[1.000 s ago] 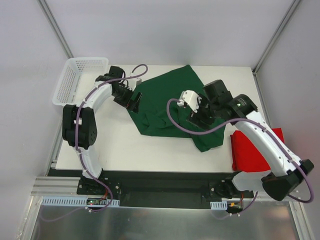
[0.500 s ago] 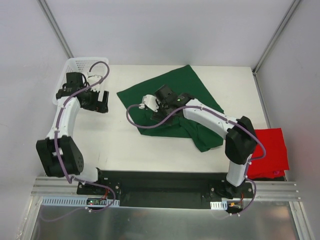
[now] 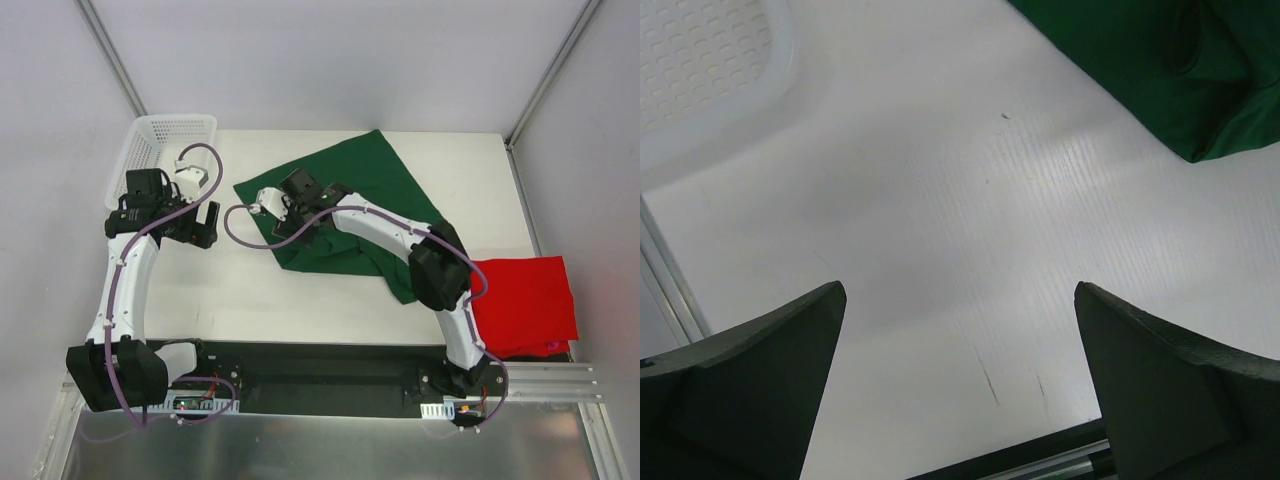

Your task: Fold and stack the t-shirts

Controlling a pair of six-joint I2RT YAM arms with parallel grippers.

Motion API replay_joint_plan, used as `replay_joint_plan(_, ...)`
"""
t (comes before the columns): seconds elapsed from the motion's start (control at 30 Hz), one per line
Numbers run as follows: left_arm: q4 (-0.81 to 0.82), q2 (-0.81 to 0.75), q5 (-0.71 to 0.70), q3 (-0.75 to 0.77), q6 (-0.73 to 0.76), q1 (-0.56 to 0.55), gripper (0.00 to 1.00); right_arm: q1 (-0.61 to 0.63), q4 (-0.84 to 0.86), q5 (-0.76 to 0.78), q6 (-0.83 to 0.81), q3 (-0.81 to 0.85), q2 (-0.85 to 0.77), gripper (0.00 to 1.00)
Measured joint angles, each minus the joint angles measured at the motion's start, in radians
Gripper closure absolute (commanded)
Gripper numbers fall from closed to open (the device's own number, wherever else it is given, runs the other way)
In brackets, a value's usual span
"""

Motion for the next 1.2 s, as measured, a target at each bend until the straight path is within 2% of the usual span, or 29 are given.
replay_joint_plan(0.13, -0.004, -0.001, 0.004, -0.005, 0.0, 0.0, 0.01, 0.003, -0.008, -0.039, 0.001, 0.001, 0.056, 0.32)
replay_joint_plan(0.27, -0.008, -0.008, 0.009, -0.005, -0.001, 0.0, 0.01, 0.003, -0.014, -0.068, 0.003, 0.002, 0.095, 0.27)
replay_joint_plan(0.3, -0.011, -0.011, 0.011, -0.005, -0.001, 0.0, 0.01, 0.003, -0.016, -0.072, 0.003, 0.002, 0.1, 0.31)
replay_joint_plan(0.37, -0.017, -0.018, 0.017, -0.005, -0.001, 0.0, 0.01, 0.003, -0.017, -0.078, 0.003, 0.006, 0.11, 0.5)
replay_joint_plan(0.4, -0.018, -0.023, 0.023, -0.005, -0.001, 0.0, 0.01, 0.003, -0.018, -0.08, -0.001, 0.007, 0.111, 0.82)
replay_joint_plan(0.43, -0.019, -0.027, 0.027, -0.005, -0.001, 0.0, 0.01, 0.003, -0.019, -0.082, 0.0, 0.009, 0.114, 0.99)
replay_joint_plan(0.8, -0.022, -0.032, 0.054, -0.005, -0.002, 0.0, 0.01, 0.002, -0.063, -0.051, 0.007, 0.063, 0.093, 0.99)
replay_joint_plan(1.03, -0.023, 0.05, 0.095, -0.002, -0.013, 0.0, 0.01, -0.027, -0.09, 0.127, -0.044, 0.09, -0.144, 0.99)
replay_joint_plan(1.2, -0.024, 0.098, 0.136, 0.009, -0.026, 0.0, 0.01, -0.169, 0.039, 0.298, -0.166, 0.092, -0.317, 0.99)
